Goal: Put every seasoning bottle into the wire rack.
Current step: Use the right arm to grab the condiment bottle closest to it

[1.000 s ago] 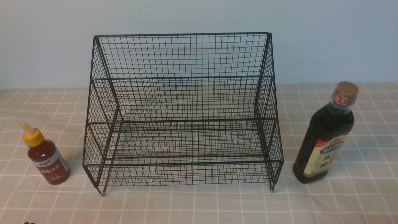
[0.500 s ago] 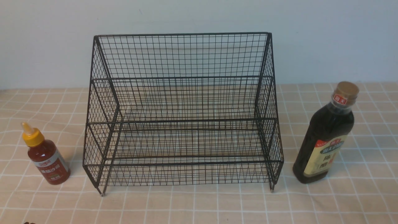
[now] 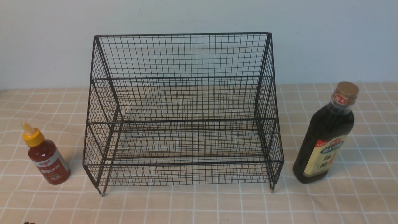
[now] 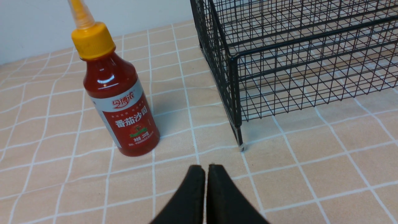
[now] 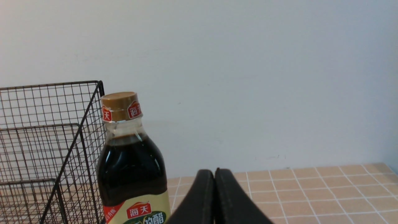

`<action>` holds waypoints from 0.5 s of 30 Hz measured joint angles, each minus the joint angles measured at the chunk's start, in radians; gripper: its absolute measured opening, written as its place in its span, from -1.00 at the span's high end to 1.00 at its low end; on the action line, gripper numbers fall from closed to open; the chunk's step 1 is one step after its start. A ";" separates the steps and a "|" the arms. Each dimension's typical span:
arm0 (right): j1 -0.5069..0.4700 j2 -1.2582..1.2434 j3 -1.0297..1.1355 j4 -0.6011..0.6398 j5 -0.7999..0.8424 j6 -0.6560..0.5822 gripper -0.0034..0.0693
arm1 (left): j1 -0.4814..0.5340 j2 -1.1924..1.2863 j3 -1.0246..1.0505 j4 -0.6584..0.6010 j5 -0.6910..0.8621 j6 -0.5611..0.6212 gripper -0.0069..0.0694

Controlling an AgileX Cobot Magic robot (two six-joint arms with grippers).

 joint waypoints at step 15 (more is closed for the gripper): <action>0.000 0.016 -0.006 -0.072 -0.365 0.273 0.77 | 0.000 0.000 0.000 0.000 0.000 0.000 0.84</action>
